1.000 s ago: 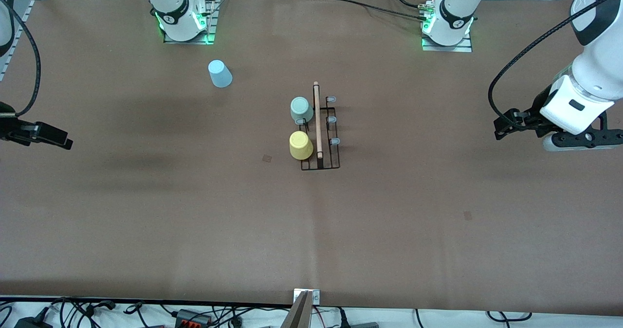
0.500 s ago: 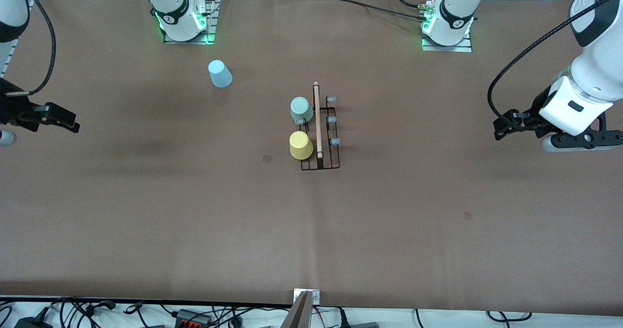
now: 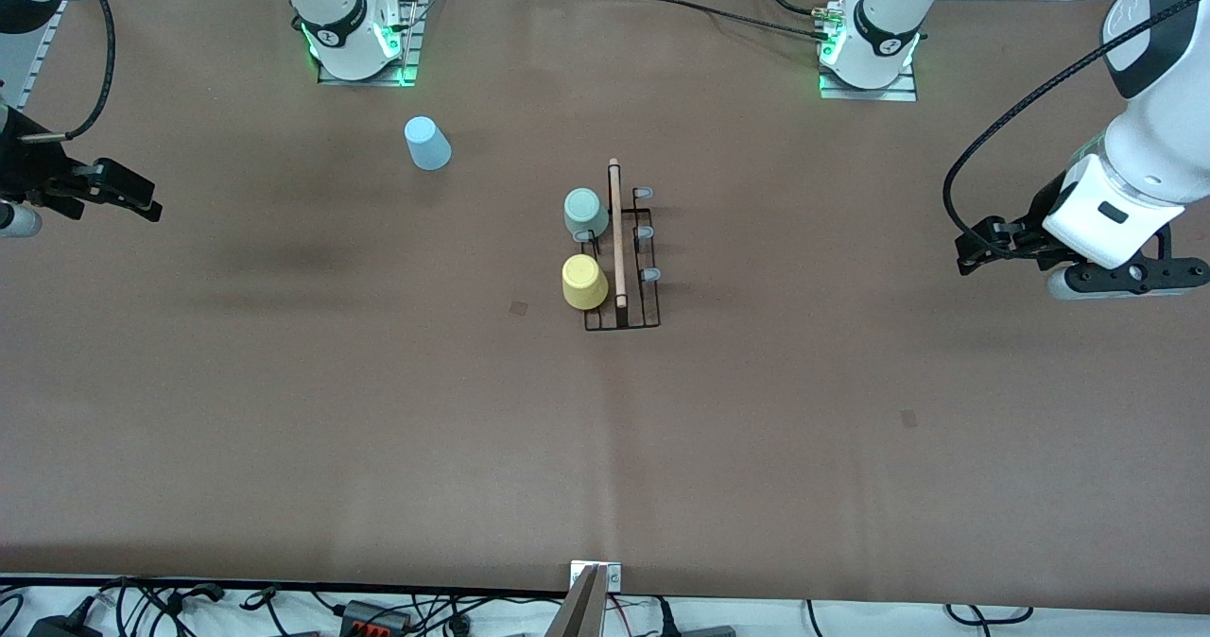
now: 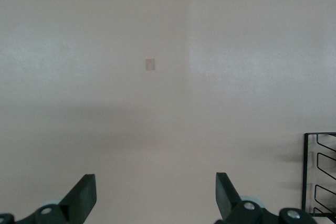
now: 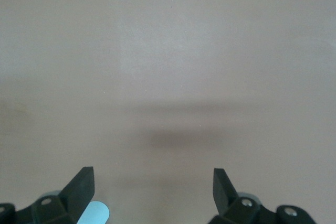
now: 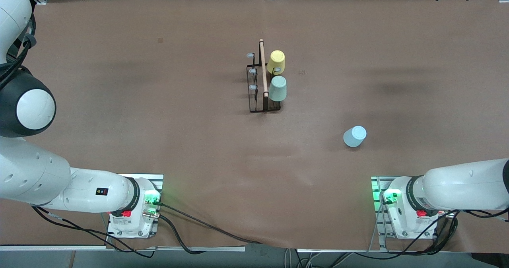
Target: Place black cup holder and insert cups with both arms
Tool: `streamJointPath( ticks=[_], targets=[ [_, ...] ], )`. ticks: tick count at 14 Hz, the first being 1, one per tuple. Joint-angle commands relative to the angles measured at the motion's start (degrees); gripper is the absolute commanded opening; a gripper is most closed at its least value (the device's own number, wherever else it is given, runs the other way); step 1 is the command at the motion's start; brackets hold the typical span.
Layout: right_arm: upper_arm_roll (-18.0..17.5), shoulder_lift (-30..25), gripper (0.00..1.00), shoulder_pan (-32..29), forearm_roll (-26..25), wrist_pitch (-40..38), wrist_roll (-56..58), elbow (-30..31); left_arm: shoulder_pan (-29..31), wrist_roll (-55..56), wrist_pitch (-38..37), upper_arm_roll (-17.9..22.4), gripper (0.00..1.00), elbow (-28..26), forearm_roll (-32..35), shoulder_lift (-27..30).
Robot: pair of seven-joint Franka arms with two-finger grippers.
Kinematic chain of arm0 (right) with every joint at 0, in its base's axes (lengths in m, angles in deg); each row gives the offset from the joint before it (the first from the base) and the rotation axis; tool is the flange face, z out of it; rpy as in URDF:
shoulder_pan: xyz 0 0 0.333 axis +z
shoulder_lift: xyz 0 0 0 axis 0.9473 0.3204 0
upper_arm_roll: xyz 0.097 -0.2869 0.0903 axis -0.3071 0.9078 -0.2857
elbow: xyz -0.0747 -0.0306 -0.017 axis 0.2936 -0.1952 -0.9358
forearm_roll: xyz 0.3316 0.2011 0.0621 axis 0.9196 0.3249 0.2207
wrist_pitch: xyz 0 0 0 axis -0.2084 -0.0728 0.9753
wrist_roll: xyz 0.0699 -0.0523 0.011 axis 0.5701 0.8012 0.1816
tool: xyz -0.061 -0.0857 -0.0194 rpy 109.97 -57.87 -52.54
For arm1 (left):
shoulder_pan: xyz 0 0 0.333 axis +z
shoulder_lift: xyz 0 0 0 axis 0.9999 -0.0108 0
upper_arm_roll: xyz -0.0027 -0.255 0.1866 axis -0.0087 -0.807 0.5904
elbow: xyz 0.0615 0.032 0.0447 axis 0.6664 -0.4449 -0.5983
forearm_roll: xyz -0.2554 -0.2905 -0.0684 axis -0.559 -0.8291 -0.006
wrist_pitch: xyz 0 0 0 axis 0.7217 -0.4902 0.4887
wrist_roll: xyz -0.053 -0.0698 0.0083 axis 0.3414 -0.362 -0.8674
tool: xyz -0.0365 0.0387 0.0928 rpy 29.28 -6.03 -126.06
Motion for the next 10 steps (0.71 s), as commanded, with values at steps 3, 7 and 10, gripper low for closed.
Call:
streamJointPath(
  ticks=[3, 7, 10],
  targets=[
    [-0.80, -1.27, 1.00, -0.70, -0.70, 0.54, 0.54, 1.53, -0.07, -0.40, -0.16, 0.26, 1.00, 1.04, -1.07, -0.39],
    [-0.80, -1.18, 1.00, -0.70, -0.35, 0.46, 0.46, 1.62, 0.28, -0.49, -0.16, 0.26, 1.00, 1.13, -1.07, -0.39],
    [-0.80, -1.44, 1.00, -0.70, -0.35, 0.28, 0.46, 1.71, 0.45, -0.40, -0.16, 0.26, 1.00, 1.13, -1.07, -0.39]
  ],
)
